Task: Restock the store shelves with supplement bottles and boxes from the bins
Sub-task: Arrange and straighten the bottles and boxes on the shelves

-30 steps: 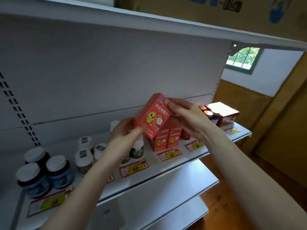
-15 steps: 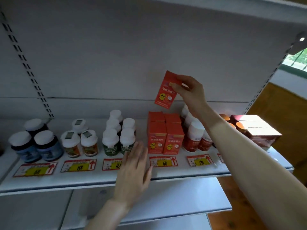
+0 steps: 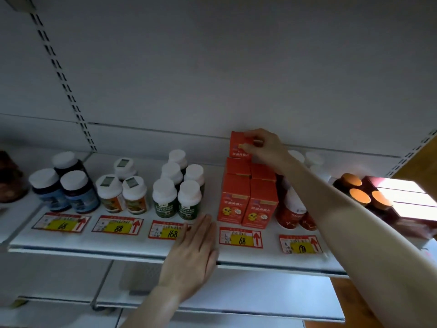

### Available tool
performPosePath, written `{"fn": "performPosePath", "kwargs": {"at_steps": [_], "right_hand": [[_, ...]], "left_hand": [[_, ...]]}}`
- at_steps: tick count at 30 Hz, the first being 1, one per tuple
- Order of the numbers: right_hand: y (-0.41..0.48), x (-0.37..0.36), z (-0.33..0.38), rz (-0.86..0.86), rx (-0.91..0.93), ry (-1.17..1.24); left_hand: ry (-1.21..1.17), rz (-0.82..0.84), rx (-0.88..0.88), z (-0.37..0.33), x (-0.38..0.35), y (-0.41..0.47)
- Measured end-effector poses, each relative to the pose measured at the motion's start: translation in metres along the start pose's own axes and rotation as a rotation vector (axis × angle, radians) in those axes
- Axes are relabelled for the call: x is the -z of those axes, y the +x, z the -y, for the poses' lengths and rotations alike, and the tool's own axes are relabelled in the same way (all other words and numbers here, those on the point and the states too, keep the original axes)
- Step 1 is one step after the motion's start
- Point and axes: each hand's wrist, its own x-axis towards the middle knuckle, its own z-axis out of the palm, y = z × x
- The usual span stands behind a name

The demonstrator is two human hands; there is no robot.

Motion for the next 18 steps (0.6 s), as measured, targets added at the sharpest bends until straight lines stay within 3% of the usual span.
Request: {"fn": "performPosePath", "kwargs": {"at_steps": [8, 18], "right_hand": [[0.007, 0.0, -0.005, 0.212, -0.053, -0.307], [0.008, 0.002, -0.002, 0.304, -0.121, -0.381]], "left_hand": [[0.021, -0.012, -0.002, -0.001, -0.001, -0.001], [0.025, -0.04, -0.023, 0.0, -0.005, -0.001]]}}
